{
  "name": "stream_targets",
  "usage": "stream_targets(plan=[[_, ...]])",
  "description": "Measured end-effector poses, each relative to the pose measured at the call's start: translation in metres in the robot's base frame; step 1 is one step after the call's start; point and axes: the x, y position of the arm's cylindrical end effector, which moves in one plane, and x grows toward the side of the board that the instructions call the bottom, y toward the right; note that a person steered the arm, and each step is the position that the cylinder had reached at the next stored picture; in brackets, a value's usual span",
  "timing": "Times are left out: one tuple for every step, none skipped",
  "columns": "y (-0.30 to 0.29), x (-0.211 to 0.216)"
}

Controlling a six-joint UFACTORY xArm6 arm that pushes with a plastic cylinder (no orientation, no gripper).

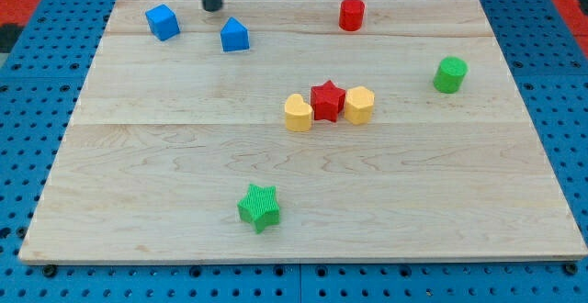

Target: Move away from the blue cube

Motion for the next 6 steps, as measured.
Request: stream_targets(plan=[[-0.045,0.026],[-0.056,0.054],[-0.028,0.029],[0.088,0.017],[0.183,0.012],[0.185,0.012]])
